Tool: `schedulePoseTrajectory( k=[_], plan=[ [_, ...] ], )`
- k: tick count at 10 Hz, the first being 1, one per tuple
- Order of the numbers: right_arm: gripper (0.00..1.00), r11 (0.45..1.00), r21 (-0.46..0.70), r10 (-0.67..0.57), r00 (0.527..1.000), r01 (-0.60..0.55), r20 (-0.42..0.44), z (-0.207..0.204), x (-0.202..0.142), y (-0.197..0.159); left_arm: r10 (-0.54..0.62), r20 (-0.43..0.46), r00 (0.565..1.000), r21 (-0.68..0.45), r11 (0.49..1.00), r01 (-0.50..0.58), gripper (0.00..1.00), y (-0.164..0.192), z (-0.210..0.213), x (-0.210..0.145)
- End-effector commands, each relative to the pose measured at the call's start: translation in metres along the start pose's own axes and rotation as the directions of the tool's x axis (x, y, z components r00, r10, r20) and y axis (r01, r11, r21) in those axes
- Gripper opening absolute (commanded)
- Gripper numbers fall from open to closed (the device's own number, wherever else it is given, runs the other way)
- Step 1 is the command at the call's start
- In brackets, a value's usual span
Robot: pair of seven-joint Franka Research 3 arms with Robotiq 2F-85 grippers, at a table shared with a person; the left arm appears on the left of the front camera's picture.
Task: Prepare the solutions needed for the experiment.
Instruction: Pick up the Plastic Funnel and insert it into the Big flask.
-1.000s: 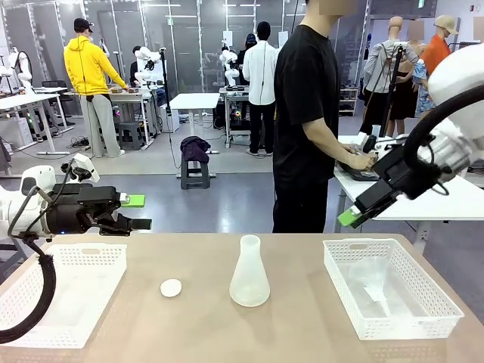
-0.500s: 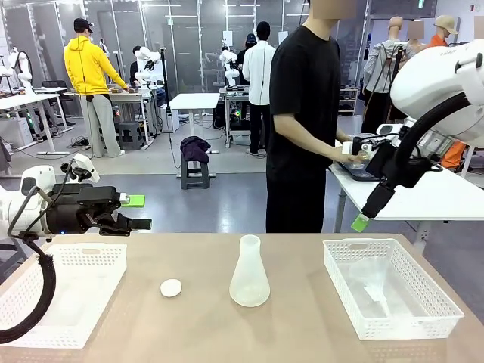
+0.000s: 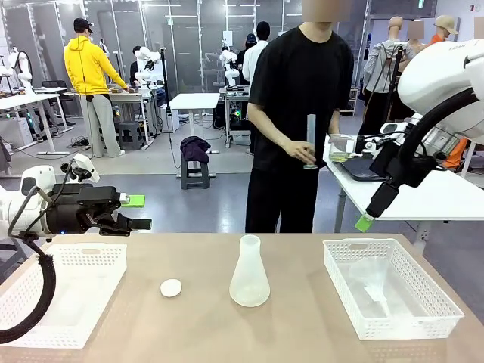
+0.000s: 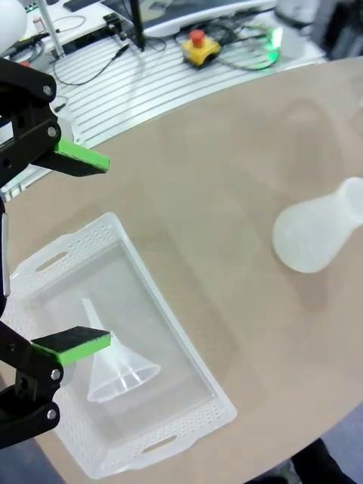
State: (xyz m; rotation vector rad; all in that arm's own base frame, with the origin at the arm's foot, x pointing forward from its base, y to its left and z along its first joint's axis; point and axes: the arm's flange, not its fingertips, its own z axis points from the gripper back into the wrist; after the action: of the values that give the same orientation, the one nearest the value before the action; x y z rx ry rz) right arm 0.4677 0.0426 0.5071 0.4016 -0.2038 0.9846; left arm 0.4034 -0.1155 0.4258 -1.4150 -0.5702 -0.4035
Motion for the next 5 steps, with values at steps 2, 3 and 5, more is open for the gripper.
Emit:
schedulePoseTrajectory(
  k=[2, 3, 5],
  plan=[
    [1.0, 0.966, -0.159, 0.18, 0.97, -0.206, -0.161, 0.003, 0.015, -0.052, 0.009, 0.011, 1.0, -0.019, 1.0, -0.009, 1.0, -0.001, -0.001, 0.001],
    [1.0, 0.949, -0.193, 0.214, 0.959, -0.249, -0.184, 0.0, 0.021, -0.066, 0.009, 0.011, 1.0, -0.019, 1.0, -0.009, 1.0, -0.001, -0.001, 0.001],
    [1.0, 0.926, -0.227, 0.241, 0.935, -0.302, -0.259, -0.01, 0.034, -0.092, 0.009, 0.011, 1.0, -0.019, 1.0, -0.009, 1.0, -0.001, -0.001, 0.001]
  ],
)
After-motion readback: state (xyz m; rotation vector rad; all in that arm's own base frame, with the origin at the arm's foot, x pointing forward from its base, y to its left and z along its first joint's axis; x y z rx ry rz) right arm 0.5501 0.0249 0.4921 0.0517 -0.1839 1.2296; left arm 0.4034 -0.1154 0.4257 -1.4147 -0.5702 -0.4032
